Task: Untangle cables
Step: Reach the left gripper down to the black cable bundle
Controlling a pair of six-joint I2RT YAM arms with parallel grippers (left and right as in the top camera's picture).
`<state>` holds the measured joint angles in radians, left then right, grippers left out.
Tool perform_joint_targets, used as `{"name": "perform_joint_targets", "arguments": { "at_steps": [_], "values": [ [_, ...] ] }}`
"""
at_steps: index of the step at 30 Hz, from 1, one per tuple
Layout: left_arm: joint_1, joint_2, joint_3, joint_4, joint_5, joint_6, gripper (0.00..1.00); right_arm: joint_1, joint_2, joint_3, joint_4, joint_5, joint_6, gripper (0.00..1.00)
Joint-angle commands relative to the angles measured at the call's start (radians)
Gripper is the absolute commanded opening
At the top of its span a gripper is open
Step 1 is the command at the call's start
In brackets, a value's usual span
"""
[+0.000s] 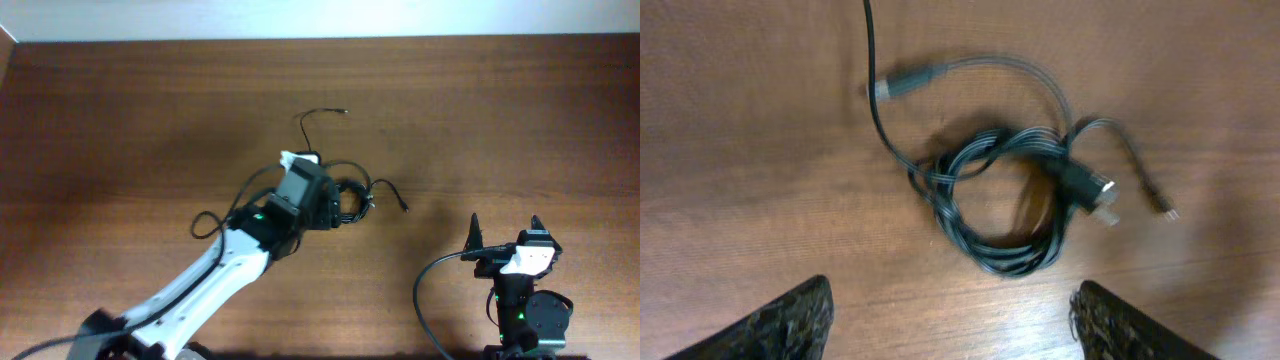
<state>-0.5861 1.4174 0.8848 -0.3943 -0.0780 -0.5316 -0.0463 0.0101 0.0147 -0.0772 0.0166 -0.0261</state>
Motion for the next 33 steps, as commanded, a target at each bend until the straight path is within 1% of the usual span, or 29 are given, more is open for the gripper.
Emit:
{"name": "perform_joint_targets", "arguments": {
  "at_steps": [1, 2, 3, 5, 7, 8, 9, 10, 11, 12, 14, 15, 16, 19, 21, 23, 24, 26, 27, 28, 29, 30, 31, 32, 33],
  "values": [
    [-0.08, 0.179, 0.014, 0.142, -0.149, -0.072, 0.7, -0.003, -0.006, -0.009, -0.001, -0.006, 0.004, 0.99],
    [-0.088, 0.241, 0.014, 0.177, -0.19, -0.076, 0.68, -0.003, -0.006, -0.009, -0.001, -0.006, 0.004, 0.99],
    [-0.088, 0.279, 0.014, 0.202, -0.192, -0.076, 0.7, -0.003, -0.006, -0.009, -0.001, -0.006, 0.004, 0.99],
    [-0.088, 0.34, 0.014, 0.249, -0.189, -0.086, 0.7, -0.003, -0.006, -0.009, -0.001, -0.006, 0.004, 0.99],
    [-0.088, 0.377, 0.014, 0.267, -0.192, -0.085, 0.64, -0.003, -0.006, -0.009, -0.001, -0.006, 0.004, 0.99],
    [-0.088, 0.4, 0.014, 0.281, -0.192, -0.086, 0.57, -0.003, -0.006, -0.009, -0.001, -0.006, 0.004, 0.99],
    [-0.088, 0.42, 0.014, 0.282, -0.192, -0.086, 0.45, -0.003, -0.006, -0.009, -0.001, -0.006, 0.004, 0.99],
    [-0.088, 0.436, 0.014, 0.282, -0.192, -0.086, 0.43, -0.003, -0.006, -0.009, -0.001, -0.006, 0.004, 0.98],
    [-0.088, 0.46, 0.014, 0.281, -0.192, -0.086, 0.33, -0.003, -0.006, -0.009, -0.001, -0.006, 0.004, 0.99],
    [-0.09, 0.477, 0.014, 0.279, -0.192, -0.086, 0.15, -0.003, -0.006, -0.009, -0.001, -0.006, 0.004, 0.99],
    [-0.089, 0.476, 0.014, 0.266, -0.192, -0.072, 0.0, -0.003, -0.006, -0.009, -0.001, -0.006, 0.004, 0.99],
    [-0.084, 0.469, 0.014, 0.234, -0.192, -0.042, 0.0, -0.003, -0.006, -0.009, -0.001, -0.006, 0.004, 0.98],
    [-0.071, 0.437, 0.014, 0.154, -0.193, -0.017, 0.0, -0.003, -0.006, -0.009, -0.001, -0.006, 0.004, 0.99],
    [-0.035, 0.3, 0.014, -0.02, -0.21, -0.013, 0.0, -0.003, -0.006, -0.009, -0.001, -0.006, 0.004, 0.99],
    [-0.019, 0.155, 0.014, -0.085, -0.206, -0.013, 0.0, -0.003, -0.006, -0.009, -0.001, -0.006, 0.004, 0.99],
    [-0.019, 0.064, 0.014, -0.117, -0.186, -0.026, 0.0, -0.003, -0.006, -0.009, -0.001, -0.006, 0.004, 0.99],
    [-0.019, -0.011, 0.014, -0.186, -0.169, -0.215, 0.05, -0.003, -0.006, -0.009, -0.001, -0.006, 0.004, 0.99],
    [-0.02, -0.025, 0.014, -0.286, -0.156, -0.485, 0.07, -0.003, -0.006, -0.009, -0.001, -0.006, 0.004, 0.99],
    [-0.02, -0.024, 0.013, -0.323, -0.143, -0.585, 0.14, -0.003, -0.006, -0.009, -0.001, -0.006, 0.004, 0.99],
    [-0.02, -0.025, 0.013, -0.336, -0.126, -0.635, 0.22, -0.003, -0.006, -0.009, -0.001, -0.006, 0.004, 0.99],
    [-0.02, -0.025, 0.013, -0.331, -0.065, -0.68, 0.48, -0.003, -0.006, -0.009, -0.001, -0.006, 0.004, 0.99],
    [-0.02, -0.025, 0.013, -0.328, -0.061, -0.68, 0.64, -0.003, -0.006, -0.009, -0.001, -0.006, 0.004, 0.99],
    [-0.02, -0.025, 0.013, -0.333, -0.074, -0.649, 0.82, -0.003, -0.006, -0.009, -0.001, -0.006, 0.004, 0.99],
    [-0.019, -0.025, 0.013, -0.333, -0.087, -0.587, 0.96, -0.003, -0.006, -0.009, -0.001, -0.006, 0.004, 0.99],
    [-0.02, -0.025, 0.013, -0.329, -0.148, -0.473, 0.99, -0.003, -0.006, -0.009, -0.001, -0.006, 0.004, 0.99]
  ]
}}
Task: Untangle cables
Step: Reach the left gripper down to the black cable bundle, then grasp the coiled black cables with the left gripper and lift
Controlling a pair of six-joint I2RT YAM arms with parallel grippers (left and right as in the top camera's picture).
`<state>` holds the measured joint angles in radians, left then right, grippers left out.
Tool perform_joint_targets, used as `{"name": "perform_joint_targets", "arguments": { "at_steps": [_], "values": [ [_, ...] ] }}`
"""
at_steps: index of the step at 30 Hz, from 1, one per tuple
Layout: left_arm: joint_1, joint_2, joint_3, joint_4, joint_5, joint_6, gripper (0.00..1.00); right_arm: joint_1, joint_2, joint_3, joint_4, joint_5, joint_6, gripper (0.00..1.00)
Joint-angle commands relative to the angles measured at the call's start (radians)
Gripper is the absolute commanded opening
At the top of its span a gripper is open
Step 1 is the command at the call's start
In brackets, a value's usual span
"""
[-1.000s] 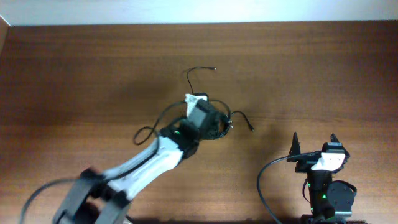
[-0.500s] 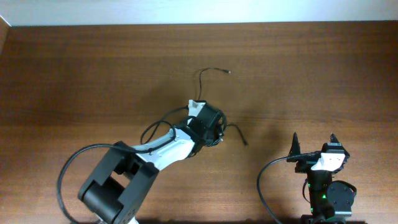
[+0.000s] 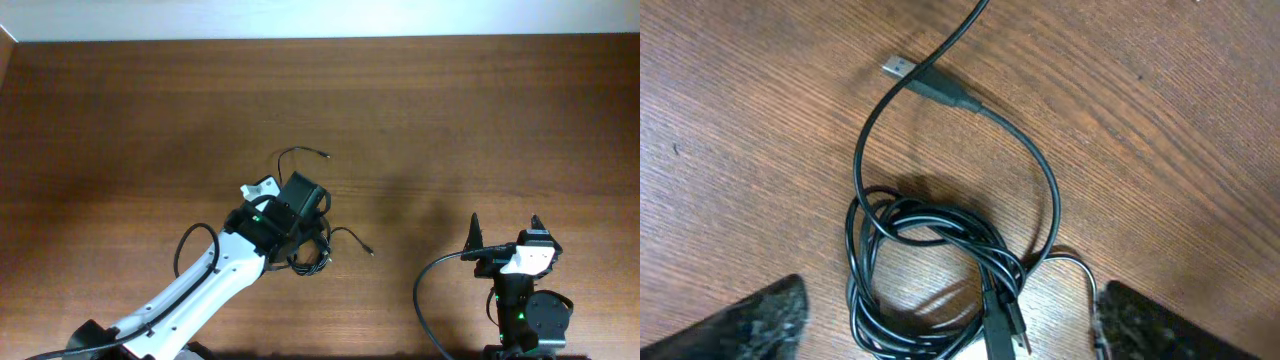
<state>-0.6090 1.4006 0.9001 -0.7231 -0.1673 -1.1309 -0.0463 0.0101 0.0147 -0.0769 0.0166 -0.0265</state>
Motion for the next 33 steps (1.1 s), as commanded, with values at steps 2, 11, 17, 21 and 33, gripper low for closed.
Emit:
{"name": "perform_joint_targets", "arguments": {
  "at_steps": [2, 11, 17, 21, 33],
  "values": [
    [0.003, -0.008, -0.002, 0.001, -0.165, 0.375, 0.99, -0.003, -0.006, -0.009, -0.002, -0.006, 0.004, 0.99],
    [0.003, -0.008, -0.002, 0.013, -0.037, 1.157, 0.84, -0.003, -0.006, -0.009, -0.002, -0.006, 0.004, 0.99],
    [0.003, -0.008, -0.08, 0.135, 0.048, 1.405, 0.61, -0.003, -0.006, -0.009, -0.002, -0.006, 0.004, 0.99],
    [0.003, -0.002, -0.118, 0.193, 0.048, 1.417, 0.67, -0.003, -0.006, -0.009, -0.002, -0.006, 0.004, 0.99],
    [0.003, 0.288, -0.12, 0.322, 0.131, 1.417, 0.49, -0.003, -0.006, -0.009, -0.002, -0.006, 0.004, 0.99]
  ]
}}
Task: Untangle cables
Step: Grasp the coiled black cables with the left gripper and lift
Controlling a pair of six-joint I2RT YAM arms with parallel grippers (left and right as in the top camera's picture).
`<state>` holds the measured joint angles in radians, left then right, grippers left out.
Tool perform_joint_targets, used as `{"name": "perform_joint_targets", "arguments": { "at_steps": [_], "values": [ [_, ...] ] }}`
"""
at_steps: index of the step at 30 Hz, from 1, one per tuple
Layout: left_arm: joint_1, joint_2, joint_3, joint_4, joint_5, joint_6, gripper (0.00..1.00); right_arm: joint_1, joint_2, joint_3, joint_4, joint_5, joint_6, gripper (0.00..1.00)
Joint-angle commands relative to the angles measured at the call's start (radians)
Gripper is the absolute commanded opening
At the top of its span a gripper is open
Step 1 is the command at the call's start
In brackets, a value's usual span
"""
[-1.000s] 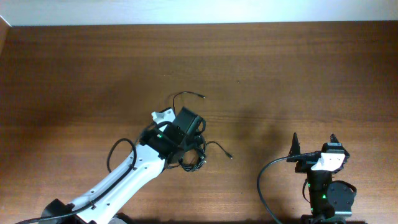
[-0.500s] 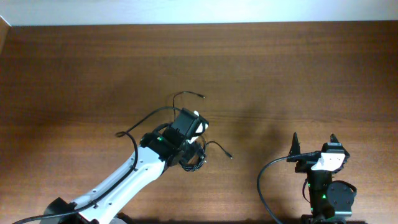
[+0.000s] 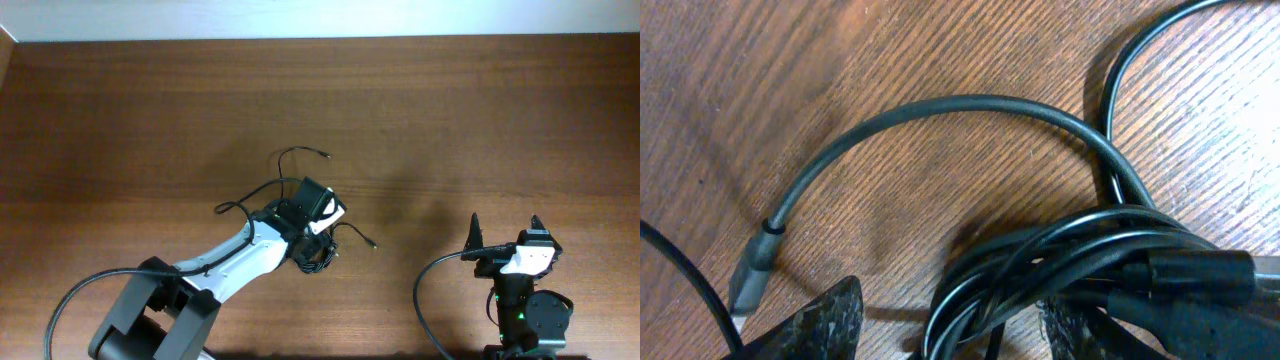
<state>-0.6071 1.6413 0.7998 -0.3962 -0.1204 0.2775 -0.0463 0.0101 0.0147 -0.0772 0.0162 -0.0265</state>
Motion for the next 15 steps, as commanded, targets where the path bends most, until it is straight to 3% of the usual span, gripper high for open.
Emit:
{"name": "perform_joint_targets", "arguments": {
  "at_steps": [1, 3, 7, 11, 15],
  "values": [
    [0.001, 0.048, -0.019, 0.0, 0.083, 0.009, 0.3, -0.003, -0.006, -0.009, -0.001, -0.005, 0.004, 0.98],
    [0.001, 0.048, -0.019, 0.011, 0.079, 0.009, 0.0, -0.003, -0.006, -0.009, -0.001, -0.006, 0.004, 0.98],
    [0.001, 0.006, 0.06, -0.003, 0.072, -0.031, 0.0, -0.003, -0.006, -0.009, -0.001, -0.005, 0.004, 0.99],
    [0.002, -0.217, 0.186, -0.051, 0.072, -0.319, 0.0, -0.003, -0.006, -0.009, -0.001, -0.005, 0.004, 0.99],
    [0.001, -0.457, 0.187, -0.108, 0.072, -0.457, 0.0, -0.003, -0.006, -0.009, -0.001, -0.005, 0.004, 0.99]
  ]
}}
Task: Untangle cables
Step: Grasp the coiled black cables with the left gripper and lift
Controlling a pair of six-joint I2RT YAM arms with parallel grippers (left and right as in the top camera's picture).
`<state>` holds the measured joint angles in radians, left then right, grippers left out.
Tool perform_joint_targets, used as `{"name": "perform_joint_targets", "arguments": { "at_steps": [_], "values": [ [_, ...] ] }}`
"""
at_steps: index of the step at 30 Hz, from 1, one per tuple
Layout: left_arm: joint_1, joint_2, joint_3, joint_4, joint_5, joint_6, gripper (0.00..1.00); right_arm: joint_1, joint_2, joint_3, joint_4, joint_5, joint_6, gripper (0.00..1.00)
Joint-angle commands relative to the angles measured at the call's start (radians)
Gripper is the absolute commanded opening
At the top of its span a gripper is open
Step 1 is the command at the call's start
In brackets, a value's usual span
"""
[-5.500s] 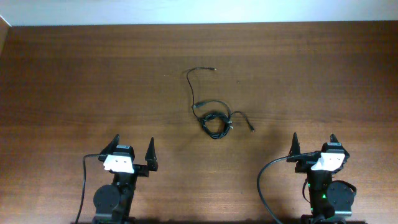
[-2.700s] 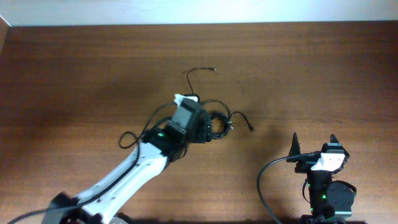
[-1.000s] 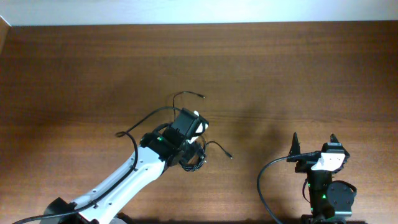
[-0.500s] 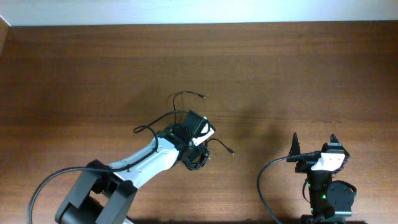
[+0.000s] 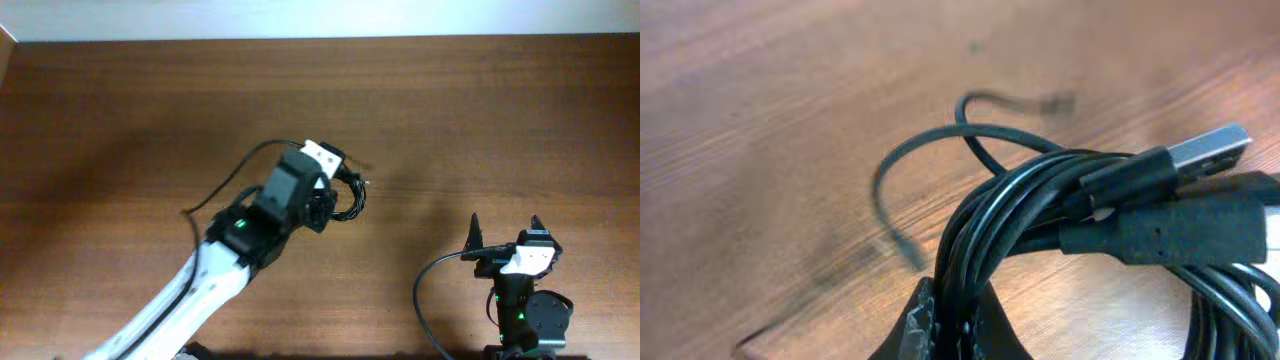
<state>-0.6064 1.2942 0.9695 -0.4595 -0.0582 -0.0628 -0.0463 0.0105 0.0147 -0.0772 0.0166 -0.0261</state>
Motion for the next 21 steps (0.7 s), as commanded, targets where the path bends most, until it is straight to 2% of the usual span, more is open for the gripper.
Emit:
{"name": "perform_joint_targets", "arguments": {
  "at_steps": [1, 7, 9, 10, 11, 12, 16, 21],
  "values": [
    [0.001, -0.135, 0.017, -0.061, 0.01, -0.116, 0.0, -0.003, -0.007, -0.009, -0.001, -0.006, 0.004, 0.98],
    [0.0, -0.131, 0.016, -0.111, 0.011, -0.117, 0.0, -0.002, -0.007, -0.009, 0.006, -0.022, 0.011, 0.99],
    [0.0, -0.105, 0.015, -0.119, 0.011, -0.127, 0.16, 0.0, -0.007, -0.009, 0.004, -0.093, 0.136, 0.98],
    [0.0, -0.085, 0.015, -0.122, 0.011, -0.127, 0.27, 0.0, -0.004, -0.009, 0.007, -0.124, 0.268, 0.99],
    [0.0, -0.072, 0.015, -0.123, 0.013, -0.127, 0.45, 0.0, -0.002, -0.009, 0.008, -0.146, 0.354, 0.99],
    [0.0, -0.045, 0.015, -0.13, 0.022, -0.127, 0.99, 0.0, 0.003, -0.009, 0.011, -0.178, 0.454, 0.99],
    [0.0, 0.02, 0.015, -0.176, 0.03, -0.128, 0.99, 0.0, 0.014, -0.009, 0.022, -0.307, 0.488, 0.99],
    [0.0, 0.047, 0.015, -0.183, 0.143, -0.128, 0.99, 0.0, 0.029, -0.009, 0.023, -0.324, 0.488, 0.99]
  ]
}}
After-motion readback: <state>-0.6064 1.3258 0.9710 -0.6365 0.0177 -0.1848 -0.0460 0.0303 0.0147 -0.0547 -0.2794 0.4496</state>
